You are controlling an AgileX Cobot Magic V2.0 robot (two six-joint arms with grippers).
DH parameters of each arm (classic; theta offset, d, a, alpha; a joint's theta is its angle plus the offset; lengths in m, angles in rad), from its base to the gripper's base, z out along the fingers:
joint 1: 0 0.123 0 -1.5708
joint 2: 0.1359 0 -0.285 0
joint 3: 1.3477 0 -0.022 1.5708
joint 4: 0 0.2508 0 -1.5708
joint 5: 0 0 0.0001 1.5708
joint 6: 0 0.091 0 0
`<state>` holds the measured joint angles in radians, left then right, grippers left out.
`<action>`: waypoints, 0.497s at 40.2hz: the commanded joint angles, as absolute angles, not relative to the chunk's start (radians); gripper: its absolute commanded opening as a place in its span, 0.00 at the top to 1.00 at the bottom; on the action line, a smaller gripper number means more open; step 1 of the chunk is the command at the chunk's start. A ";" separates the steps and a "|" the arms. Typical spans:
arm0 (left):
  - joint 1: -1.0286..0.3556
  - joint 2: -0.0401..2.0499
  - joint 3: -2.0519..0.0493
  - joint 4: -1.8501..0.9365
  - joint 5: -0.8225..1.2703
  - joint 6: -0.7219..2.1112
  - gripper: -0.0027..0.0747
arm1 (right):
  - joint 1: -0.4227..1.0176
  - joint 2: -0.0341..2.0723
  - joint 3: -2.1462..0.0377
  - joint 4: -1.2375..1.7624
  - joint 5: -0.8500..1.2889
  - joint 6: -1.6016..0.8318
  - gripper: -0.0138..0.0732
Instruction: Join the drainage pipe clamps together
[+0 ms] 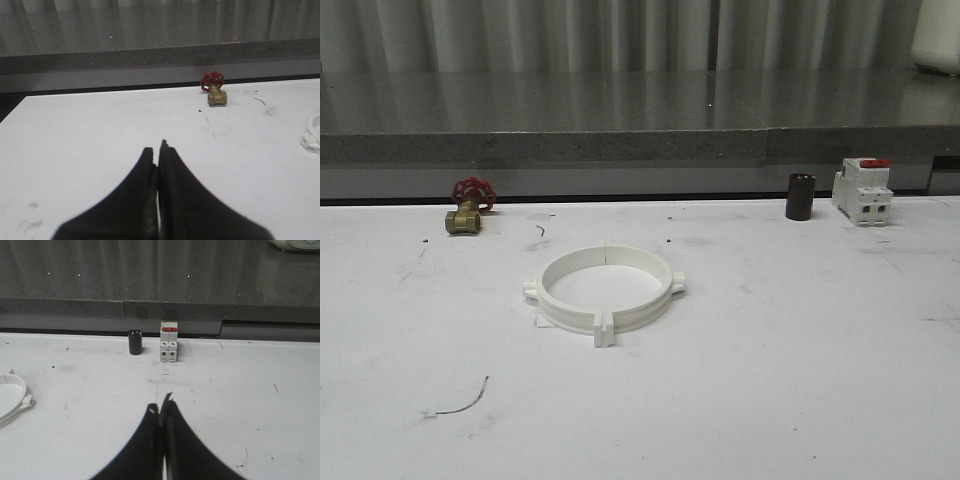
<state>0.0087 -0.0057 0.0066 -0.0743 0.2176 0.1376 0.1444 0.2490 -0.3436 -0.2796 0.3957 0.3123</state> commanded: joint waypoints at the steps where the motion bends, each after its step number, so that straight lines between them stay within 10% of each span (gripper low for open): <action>1: 0.012 -0.027 0.007 -0.076 0.142 0.129 0.99 | 0.140 0.259 -0.369 -0.302 0.312 0.303 0.97; 20: 0.012 -0.027 0.007 -0.076 0.142 0.129 0.99 | 0.031 0.116 -0.087 -0.096 0.091 0.055 0.97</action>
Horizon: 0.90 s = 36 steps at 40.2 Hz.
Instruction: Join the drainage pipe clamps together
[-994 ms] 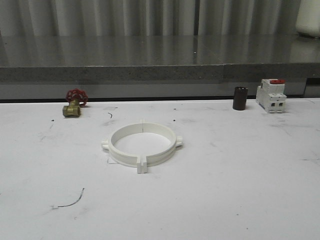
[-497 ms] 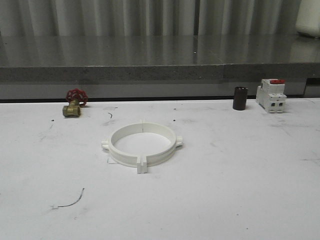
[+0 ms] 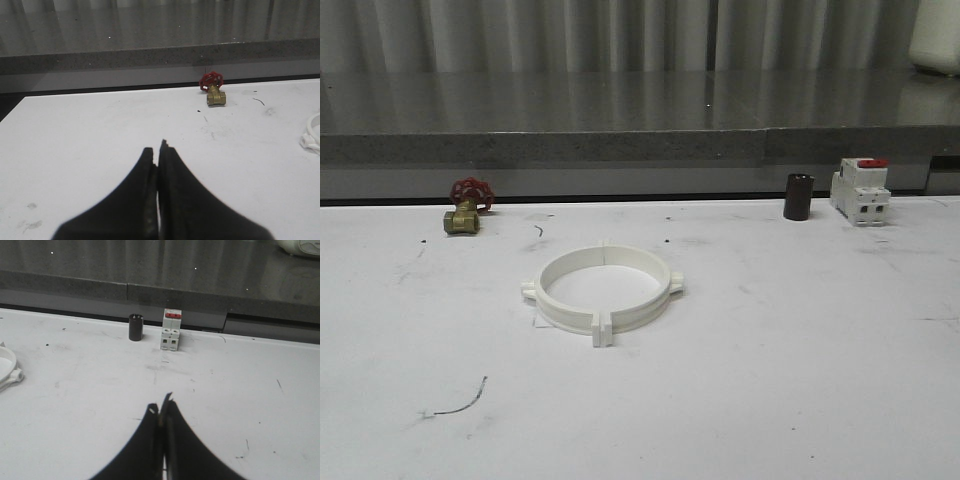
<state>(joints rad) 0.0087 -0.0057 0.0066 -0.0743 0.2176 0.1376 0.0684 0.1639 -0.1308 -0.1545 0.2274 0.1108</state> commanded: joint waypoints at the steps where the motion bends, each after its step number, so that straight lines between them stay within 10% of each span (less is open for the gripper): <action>1: 0.012 -0.027 0.007 -0.076 0.142 0.129 0.99 | 0.020 0.096 -0.068 -0.082 0.088 0.055 0.97; 36: 0.012 -0.026 0.007 -0.076 0.142 0.129 0.99 | -0.046 -0.028 0.025 0.042 0.170 0.049 0.97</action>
